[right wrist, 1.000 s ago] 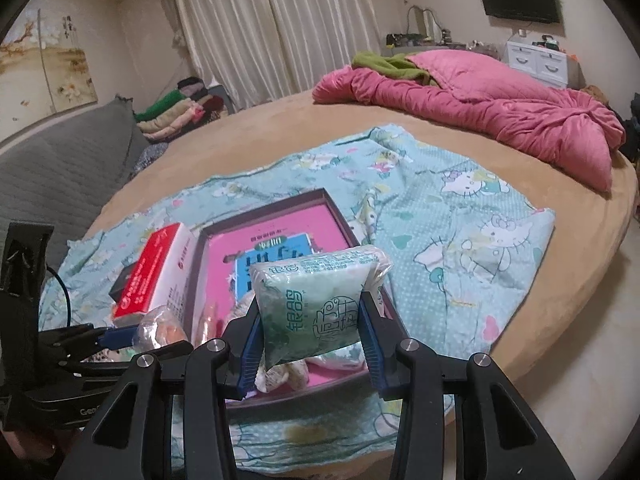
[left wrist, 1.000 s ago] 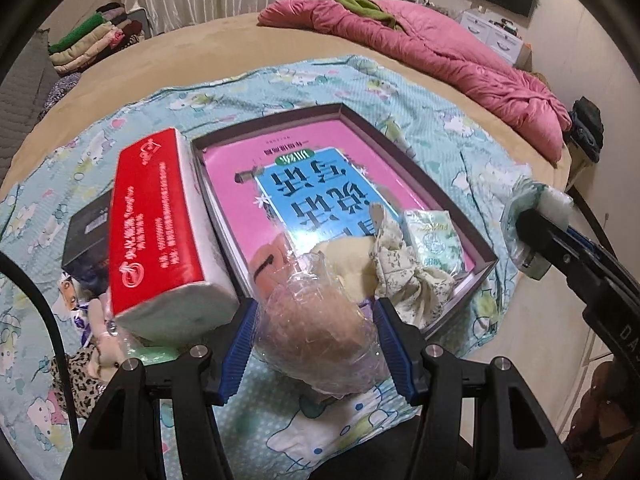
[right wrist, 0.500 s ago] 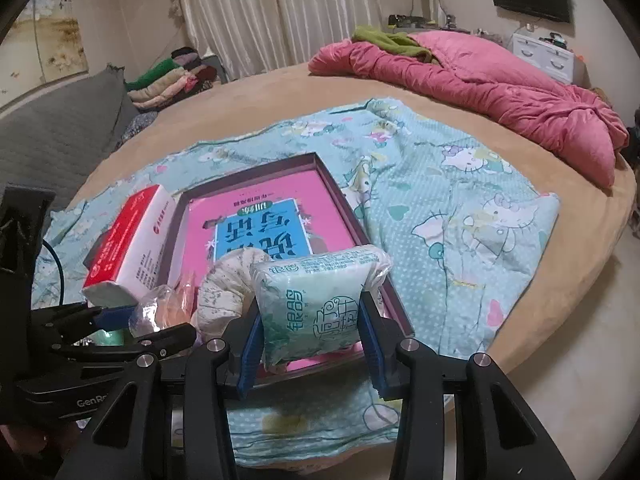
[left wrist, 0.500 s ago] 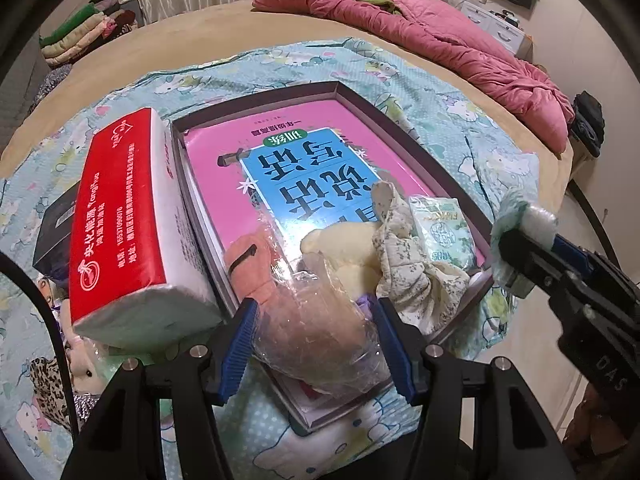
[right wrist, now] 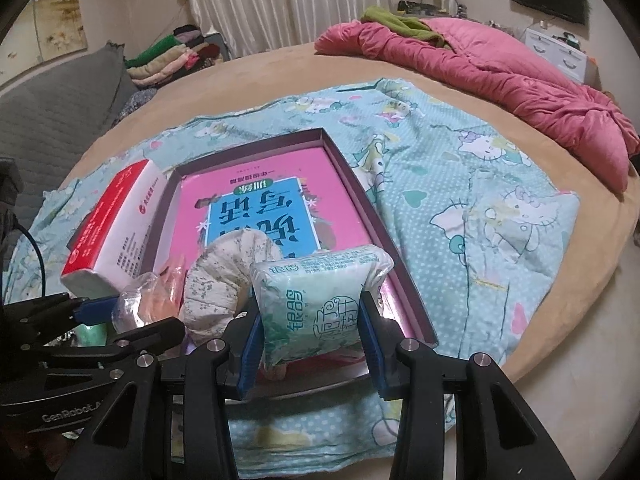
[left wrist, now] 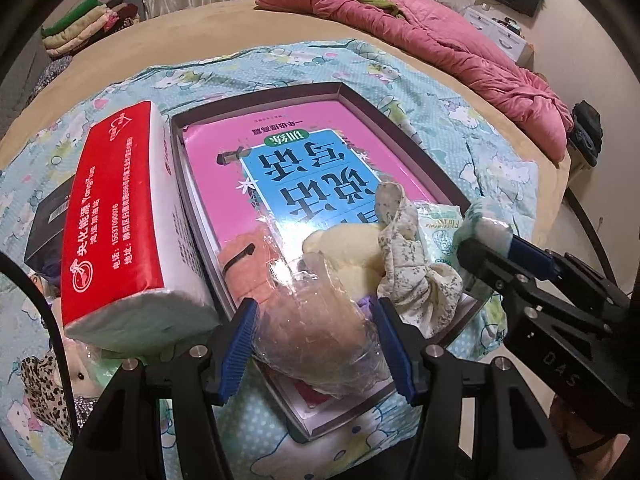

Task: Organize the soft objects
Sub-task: 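Lower the tissue pack and clear bag over the tray with both tools, then open the right tool on the tray while the left tool releases the clear bag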

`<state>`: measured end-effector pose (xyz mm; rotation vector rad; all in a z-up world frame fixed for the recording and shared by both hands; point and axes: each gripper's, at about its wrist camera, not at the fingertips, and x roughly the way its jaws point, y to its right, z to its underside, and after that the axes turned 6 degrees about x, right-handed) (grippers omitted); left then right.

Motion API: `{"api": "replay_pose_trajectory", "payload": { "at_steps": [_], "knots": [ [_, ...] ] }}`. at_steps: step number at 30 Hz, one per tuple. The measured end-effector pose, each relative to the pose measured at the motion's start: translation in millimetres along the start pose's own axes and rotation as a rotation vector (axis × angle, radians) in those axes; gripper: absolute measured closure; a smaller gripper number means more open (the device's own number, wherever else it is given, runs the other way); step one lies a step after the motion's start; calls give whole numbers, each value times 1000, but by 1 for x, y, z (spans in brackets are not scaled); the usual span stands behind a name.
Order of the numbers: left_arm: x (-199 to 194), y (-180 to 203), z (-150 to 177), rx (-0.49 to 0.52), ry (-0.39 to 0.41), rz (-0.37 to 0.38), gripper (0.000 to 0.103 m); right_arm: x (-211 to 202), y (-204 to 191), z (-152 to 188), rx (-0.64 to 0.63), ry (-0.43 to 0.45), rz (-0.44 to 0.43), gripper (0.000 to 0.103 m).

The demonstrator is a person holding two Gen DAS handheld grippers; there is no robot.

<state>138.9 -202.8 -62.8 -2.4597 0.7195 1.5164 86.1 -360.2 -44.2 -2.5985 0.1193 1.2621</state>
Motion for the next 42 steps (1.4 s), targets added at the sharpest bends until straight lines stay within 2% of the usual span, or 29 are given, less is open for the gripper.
{"api": "replay_pose_trajectory", "payload": {
  "at_steps": [21,27,30,42],
  "knots": [
    [4,-9,0,-39,12,33,44,16,-9,-7,-12,17,-32,52],
    [7,-15,-2,-73,13,69,43,14,-4,-8,30,27,-73,41],
    [8,-16,-2,-79,15,76,43,11,4,-11,98,39,-129,35],
    [12,-14,-8,-87,11,88,43,-5,16,-13,168,87,-143,29]
  ]
}}
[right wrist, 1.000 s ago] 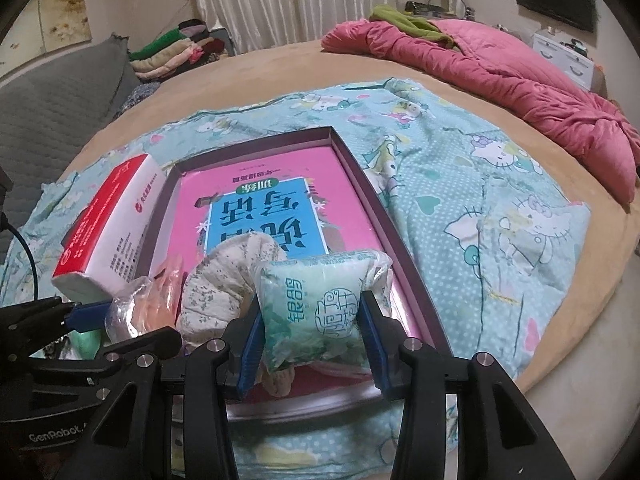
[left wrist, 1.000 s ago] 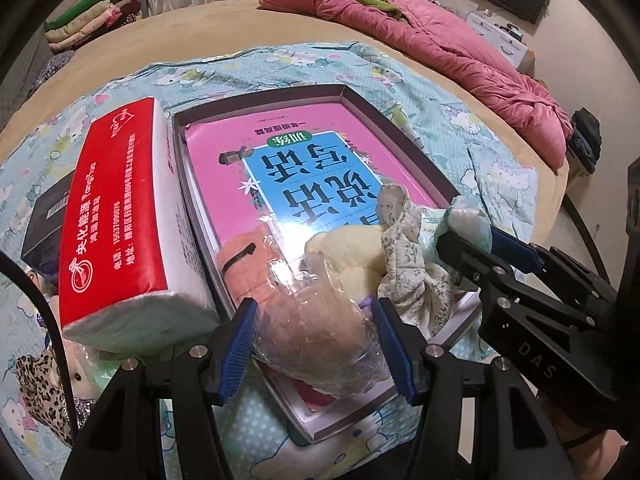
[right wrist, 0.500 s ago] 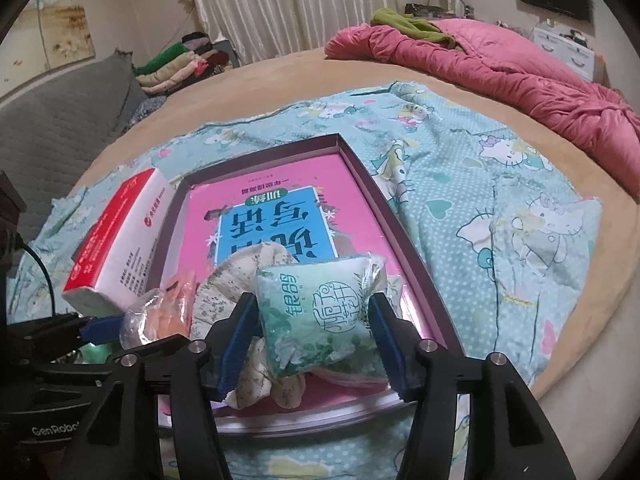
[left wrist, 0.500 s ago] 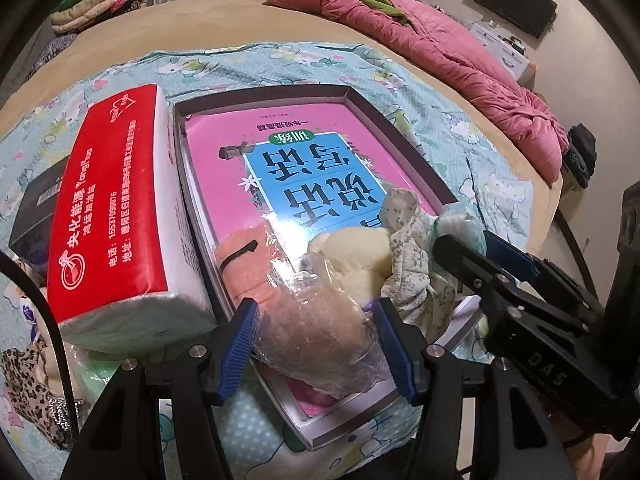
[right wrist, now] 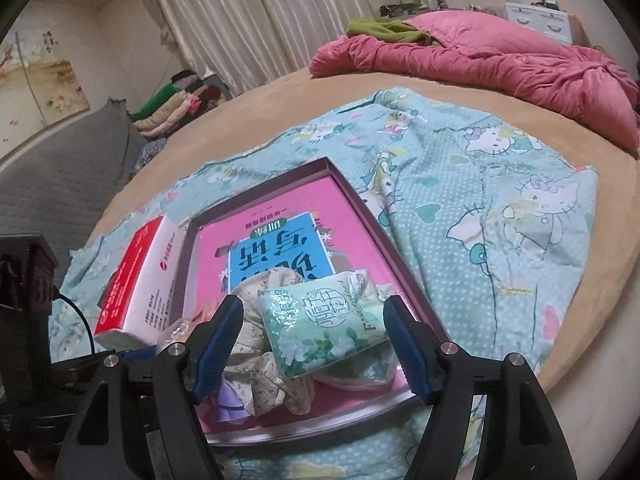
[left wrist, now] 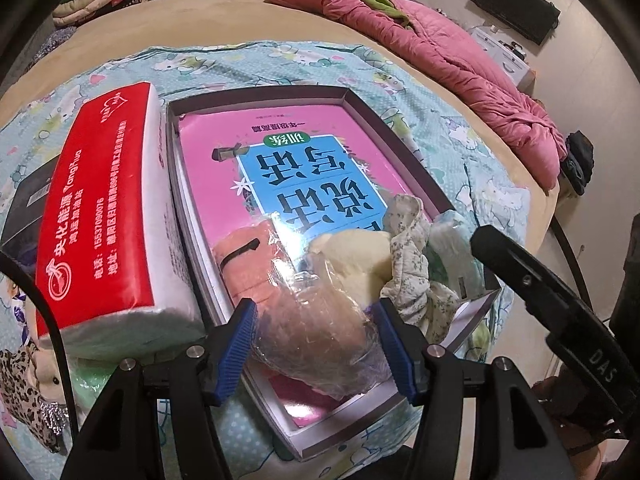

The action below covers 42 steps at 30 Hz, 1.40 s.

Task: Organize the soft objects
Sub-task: 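Open the right tool on the tray while the left tool releases the clear bag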

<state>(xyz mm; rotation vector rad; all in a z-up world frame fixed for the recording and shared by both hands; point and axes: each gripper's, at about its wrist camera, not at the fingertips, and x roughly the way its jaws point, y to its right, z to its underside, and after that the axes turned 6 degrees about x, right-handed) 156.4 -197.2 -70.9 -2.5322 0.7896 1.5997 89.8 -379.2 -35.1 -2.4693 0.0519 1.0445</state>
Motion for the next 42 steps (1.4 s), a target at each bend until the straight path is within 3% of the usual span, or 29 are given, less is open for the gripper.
{"api": "replay_pose_trajectory", "payload": {
  "at_steps": [29,42],
  "knots": [
    [-14,-6,10,-11,-3,10,34,-14,-3,3,-12,10,35,26],
    [-36,1,12,18,34,-7,31,-27,-9,2,-18,25,46,26]
  ]
}}
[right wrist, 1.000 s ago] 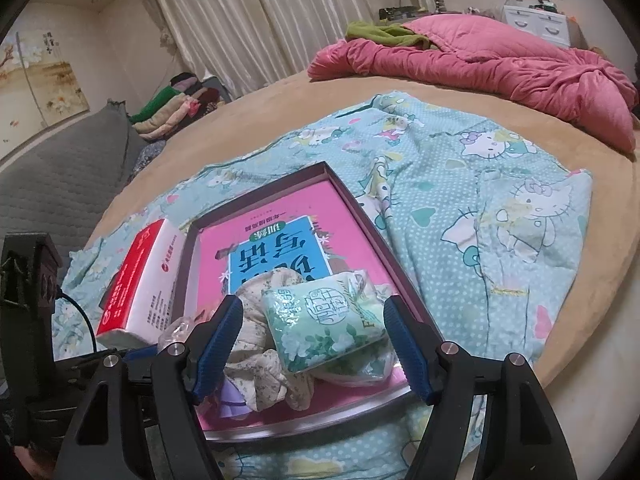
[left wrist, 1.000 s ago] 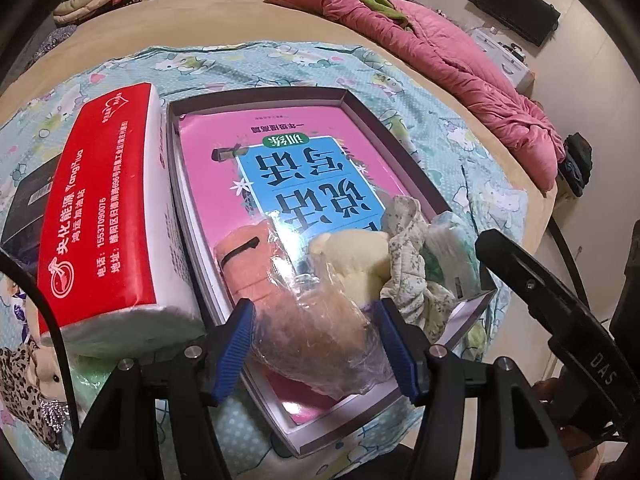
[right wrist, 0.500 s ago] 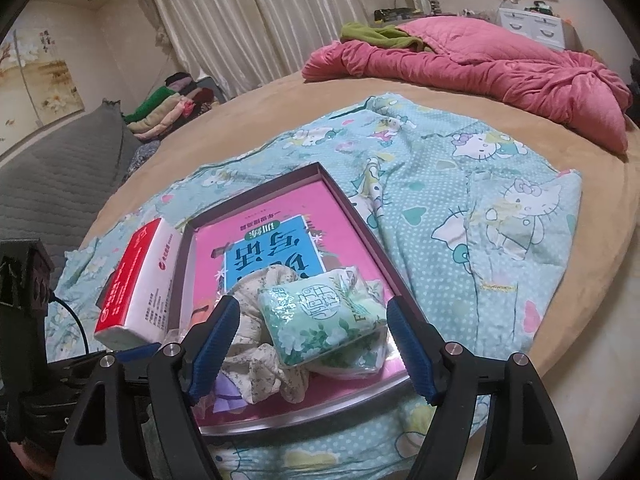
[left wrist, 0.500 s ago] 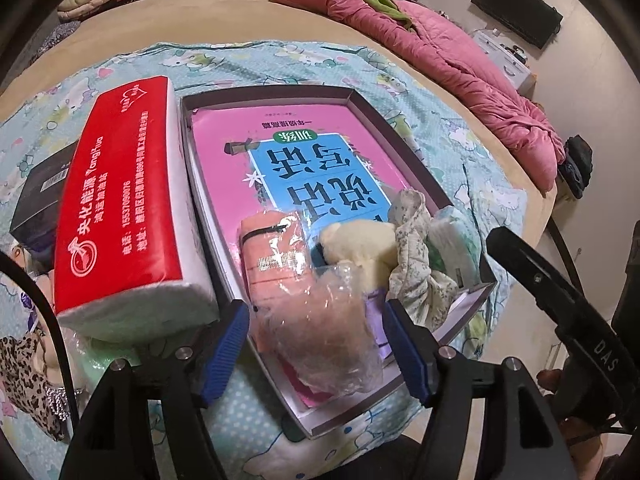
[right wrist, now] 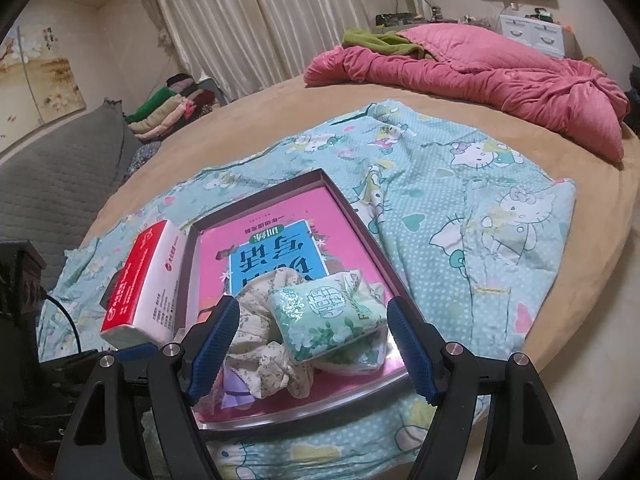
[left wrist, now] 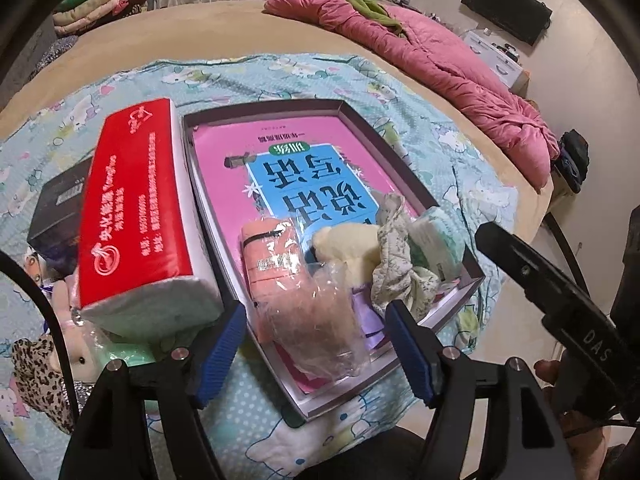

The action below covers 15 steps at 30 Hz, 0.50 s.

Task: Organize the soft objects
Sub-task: 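Open the right tool on the tray while the left tool releases the clear bag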

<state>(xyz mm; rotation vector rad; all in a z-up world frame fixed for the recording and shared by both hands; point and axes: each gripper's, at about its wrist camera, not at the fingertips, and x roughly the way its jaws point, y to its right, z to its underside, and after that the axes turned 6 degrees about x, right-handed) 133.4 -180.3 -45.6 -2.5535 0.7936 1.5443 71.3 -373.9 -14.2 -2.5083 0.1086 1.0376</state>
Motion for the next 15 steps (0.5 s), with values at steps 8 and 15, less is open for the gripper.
{"api": "replay_pose_trajectory", "payload": {
  "at_steps": [8,15],
  "knots": [
    [-18,2,1,13,28,-33,28,-7,-4,0,1,3,17,25],
    [-31,-2,5,5,42,-55,23,-14,-9,2,-6,8,40,22]
  ]
}}
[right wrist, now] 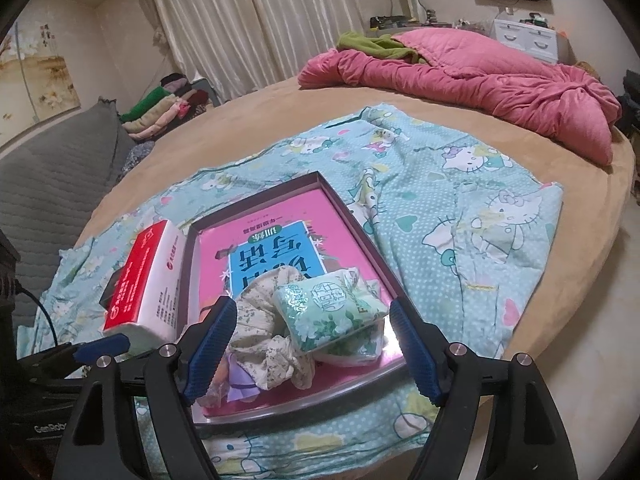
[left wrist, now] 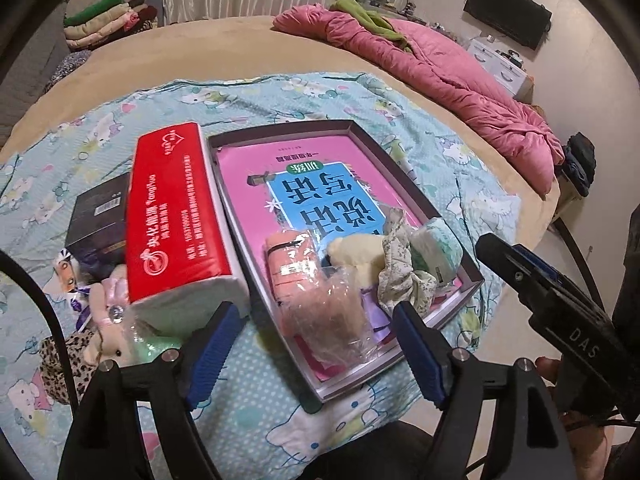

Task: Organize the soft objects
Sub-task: 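Open the right tool on the tray while the left tool releases the clear bag, then withdraw both open tools from the tray toward the remaining pile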

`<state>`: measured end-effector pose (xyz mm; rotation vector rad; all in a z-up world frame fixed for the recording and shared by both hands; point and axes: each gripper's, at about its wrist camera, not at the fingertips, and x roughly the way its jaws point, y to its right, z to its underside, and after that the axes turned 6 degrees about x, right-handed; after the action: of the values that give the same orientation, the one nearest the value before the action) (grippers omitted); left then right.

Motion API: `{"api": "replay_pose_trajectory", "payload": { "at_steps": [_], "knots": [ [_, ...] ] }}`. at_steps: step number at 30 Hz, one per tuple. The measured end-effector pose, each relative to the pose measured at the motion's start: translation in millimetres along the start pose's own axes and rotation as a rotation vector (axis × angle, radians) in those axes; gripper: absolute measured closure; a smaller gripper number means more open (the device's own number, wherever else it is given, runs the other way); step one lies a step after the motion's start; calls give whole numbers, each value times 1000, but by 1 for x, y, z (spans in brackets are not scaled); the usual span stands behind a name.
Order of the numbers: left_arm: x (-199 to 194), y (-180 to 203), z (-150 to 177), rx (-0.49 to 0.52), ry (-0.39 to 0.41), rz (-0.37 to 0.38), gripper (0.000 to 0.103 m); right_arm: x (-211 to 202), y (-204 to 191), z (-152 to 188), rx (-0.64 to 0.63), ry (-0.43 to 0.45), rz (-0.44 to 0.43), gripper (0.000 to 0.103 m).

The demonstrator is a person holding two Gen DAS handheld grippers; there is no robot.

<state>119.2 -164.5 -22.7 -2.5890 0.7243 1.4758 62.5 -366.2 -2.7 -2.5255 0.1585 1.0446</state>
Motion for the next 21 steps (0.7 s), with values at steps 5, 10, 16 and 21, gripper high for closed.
{"api": "replay_pose_trajectory", "payload": {
  "at_steps": [5,10,16,21],
  "knots": [
    [-8,-5,4,-13,1,-21,18,-7,-5,1,-10,8,10,22],
    [-21,-10,9,-19,14,-37,17,-13,-11,2,-22,14,15,21],
    [-39,-17,13,-25,36,-59,17,-23,-22,2,-37,23,14,21],
    [-54,-20,15,-23,51,-76,17,-34,-32,3,-53,38,5,21]
  ]
}}
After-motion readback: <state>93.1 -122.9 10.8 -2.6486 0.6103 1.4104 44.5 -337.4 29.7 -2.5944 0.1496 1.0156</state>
